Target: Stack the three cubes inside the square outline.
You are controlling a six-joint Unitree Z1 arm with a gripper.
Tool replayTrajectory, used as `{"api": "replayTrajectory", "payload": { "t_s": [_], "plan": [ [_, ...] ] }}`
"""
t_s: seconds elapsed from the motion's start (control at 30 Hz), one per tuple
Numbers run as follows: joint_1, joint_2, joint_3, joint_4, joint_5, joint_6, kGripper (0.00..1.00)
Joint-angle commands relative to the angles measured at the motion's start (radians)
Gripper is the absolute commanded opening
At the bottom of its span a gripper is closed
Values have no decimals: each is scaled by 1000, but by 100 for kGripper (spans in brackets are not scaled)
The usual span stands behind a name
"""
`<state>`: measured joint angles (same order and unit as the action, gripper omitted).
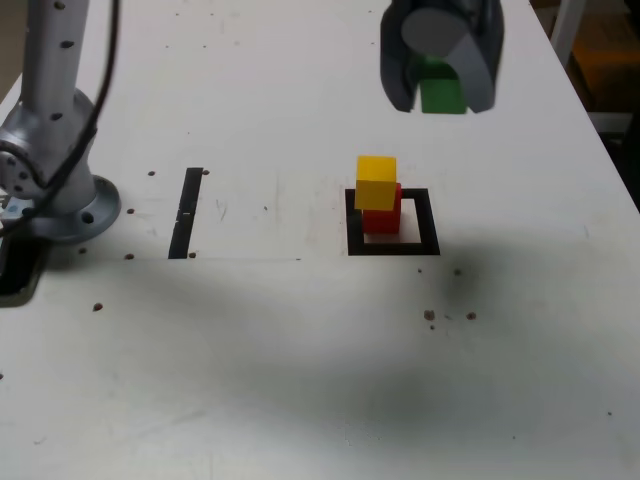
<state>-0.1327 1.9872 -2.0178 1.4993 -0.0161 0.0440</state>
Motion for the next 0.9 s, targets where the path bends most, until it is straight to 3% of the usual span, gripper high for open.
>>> {"api": "replayTrajectory", "payload": {
  "t_s": [0.0, 0.33, 0.87],
  "plan": [
    [13, -12, 19, -3, -13, -2, 19],
    [78, -20, 193, -56, -112, -24, 19],
    [81, -26, 229, -54, -171, -24, 19]
  ]
}}
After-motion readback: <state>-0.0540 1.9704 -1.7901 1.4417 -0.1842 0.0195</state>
